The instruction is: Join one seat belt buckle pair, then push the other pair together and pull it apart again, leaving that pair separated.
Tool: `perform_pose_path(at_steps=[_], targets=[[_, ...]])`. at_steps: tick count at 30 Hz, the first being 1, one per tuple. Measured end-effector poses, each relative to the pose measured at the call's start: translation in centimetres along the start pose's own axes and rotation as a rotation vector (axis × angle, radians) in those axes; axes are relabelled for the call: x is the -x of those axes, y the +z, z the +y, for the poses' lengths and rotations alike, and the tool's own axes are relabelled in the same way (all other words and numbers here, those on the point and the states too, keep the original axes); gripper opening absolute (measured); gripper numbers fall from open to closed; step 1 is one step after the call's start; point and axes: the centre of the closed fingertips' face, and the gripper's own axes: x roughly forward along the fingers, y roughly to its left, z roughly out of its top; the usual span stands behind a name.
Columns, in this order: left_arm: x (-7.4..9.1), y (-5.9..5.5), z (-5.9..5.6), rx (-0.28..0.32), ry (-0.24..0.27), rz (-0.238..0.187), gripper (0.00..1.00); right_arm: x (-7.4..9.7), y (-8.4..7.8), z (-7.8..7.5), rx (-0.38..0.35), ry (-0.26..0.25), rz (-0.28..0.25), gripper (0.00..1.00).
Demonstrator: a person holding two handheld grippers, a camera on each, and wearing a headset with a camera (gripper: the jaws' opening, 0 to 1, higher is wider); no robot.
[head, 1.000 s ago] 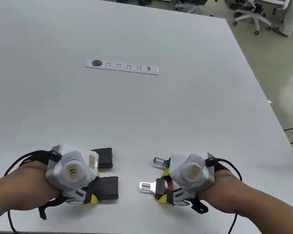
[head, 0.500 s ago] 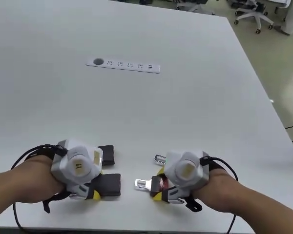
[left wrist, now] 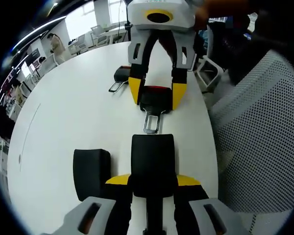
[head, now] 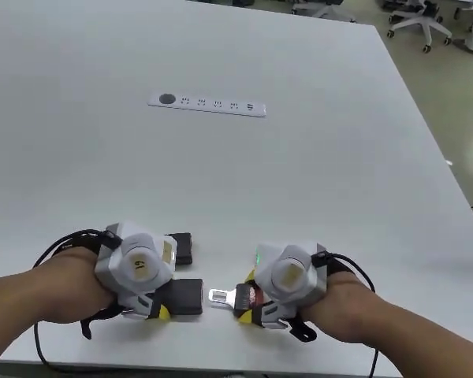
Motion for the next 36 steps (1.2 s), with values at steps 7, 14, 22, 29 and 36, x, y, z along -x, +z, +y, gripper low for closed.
perform_pose_path(at_steps=[7,14,22,29,36], targets=[[0.1,0.1,-0.1,0.005,-0.005,0.007,0.34,-0.5,0.7,0.4,0.024,0.004,0.002,0.33],[-0.3,0.1,0.2,-0.011,-0.016,0.007,0.33,-1.2,1.8,0.6,0.065,0.023,0.003,0.32],[-0.2,0.1,0.1,-0.027,-0.026,-0.005,0.33,-1.0,1.7,0.5,0.070,0.050,-0.007,0.31],[-0.3,0.0,0.1,-0.061,-0.040,0.016,0.32,-1.2,1.8,0.5,0.075,0.053,-0.018,0.30],[-0.4,0.0,0.1,-0.076,-0.043,0.032,0.32,-1.5,2.4,0.5,0.075,0.056,-0.020,0.30]])
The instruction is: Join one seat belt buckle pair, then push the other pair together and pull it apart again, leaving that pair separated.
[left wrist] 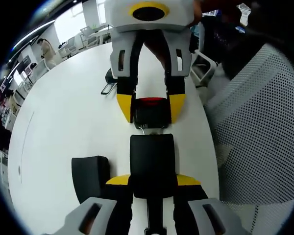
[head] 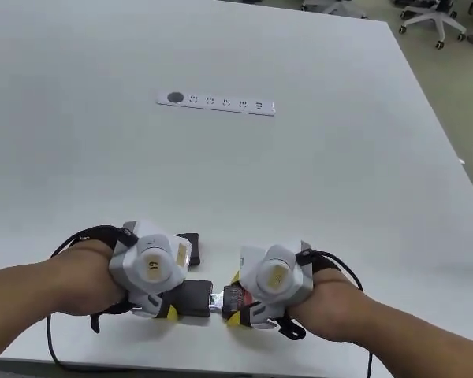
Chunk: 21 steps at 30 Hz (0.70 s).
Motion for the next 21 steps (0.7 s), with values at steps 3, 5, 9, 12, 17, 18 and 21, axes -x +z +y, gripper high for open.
perform_pose_path(at_steps=[3,5,9,12,17,18,21], targets=[[0.0,0.0,0.0,-0.005,-0.002,0.006,0.32,-0.3,0.7,0.2,0.000,-0.003,-0.004,0.30],[0.0,0.0,0.0,-0.003,-0.002,0.005,0.32,-0.4,0.8,0.2,-0.006,-0.004,-0.004,0.30],[0.0,-0.1,0.0,0.003,0.001,-0.001,0.31,-0.6,0.9,0.1,-0.010,-0.005,-0.006,0.30],[-0.3,-0.2,0.0,0.008,0.006,-0.003,0.32,-0.7,1.4,0.3,0.001,-0.005,-0.018,0.30],[-0.3,-0.2,-0.1,0.017,0.012,-0.012,0.32,-0.4,1.4,0.4,-0.001,0.000,-0.020,0.30],[-0.3,-0.2,-0.1,0.016,0.012,-0.011,0.32,-0.3,1.3,0.5,-0.002,0.000,-0.020,0.30],[-0.3,-0.2,-0.1,0.019,0.011,-0.013,0.32,-0.2,1.2,0.6,-0.003,-0.002,-0.019,0.30]])
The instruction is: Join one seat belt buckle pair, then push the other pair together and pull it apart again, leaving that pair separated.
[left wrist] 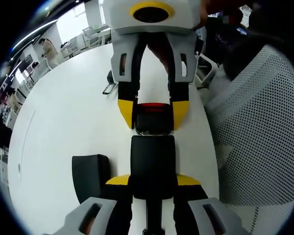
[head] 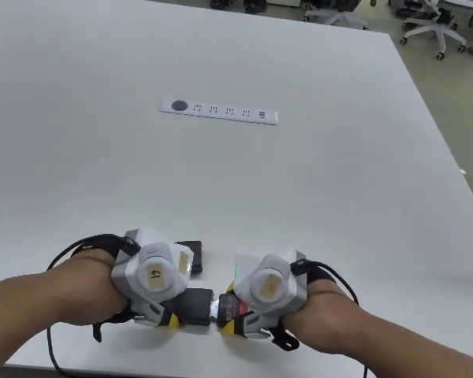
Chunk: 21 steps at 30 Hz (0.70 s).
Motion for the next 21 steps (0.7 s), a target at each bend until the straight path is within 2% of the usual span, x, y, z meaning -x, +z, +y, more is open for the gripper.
perform_pose_path(at_steps=[5,10,21], targets=[[0.14,-0.15,0.00,0.010,0.001,-0.040,0.32,0.05,-0.46,-0.10,0.023,-0.008,0.012,0.31],[0.20,-0.31,0.08,0.020,-0.001,-0.070,0.31,-0.01,-0.74,-0.44,0.020,0.001,0.002,0.31],[0.37,-0.25,0.13,0.014,-0.014,-0.061,0.31,-0.02,-1.02,-0.40,0.010,0.003,0.000,0.31]])
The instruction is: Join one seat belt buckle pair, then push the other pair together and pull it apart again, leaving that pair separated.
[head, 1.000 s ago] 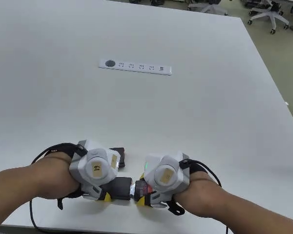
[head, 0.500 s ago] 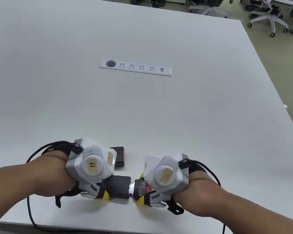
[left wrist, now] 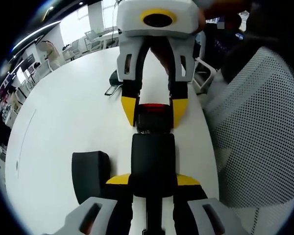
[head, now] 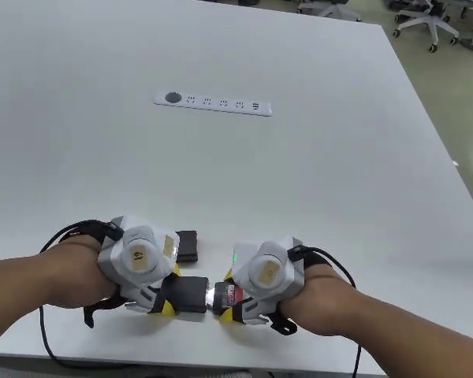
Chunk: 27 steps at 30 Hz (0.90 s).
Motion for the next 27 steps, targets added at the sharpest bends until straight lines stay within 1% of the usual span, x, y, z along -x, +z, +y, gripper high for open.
perform_pose_path(at_steps=[3,16,23,27], targets=[[0.02,-0.03,0.04,0.006,0.002,-0.012,0.31,0.06,-0.07,0.05,-0.002,-0.001,-0.006,0.31],[0.16,0.11,0.01,0.005,0.008,-0.023,0.31,0.21,0.06,0.04,-0.042,-0.005,-0.035,0.32],[0.10,-0.04,0.14,0.008,0.014,-0.032,0.31,0.23,0.05,0.00,-0.065,-0.009,-0.052,0.32],[0.14,-0.03,0.14,0.014,0.019,-0.040,0.31,0.19,0.06,-0.09,-0.078,-0.010,-0.071,0.32]])
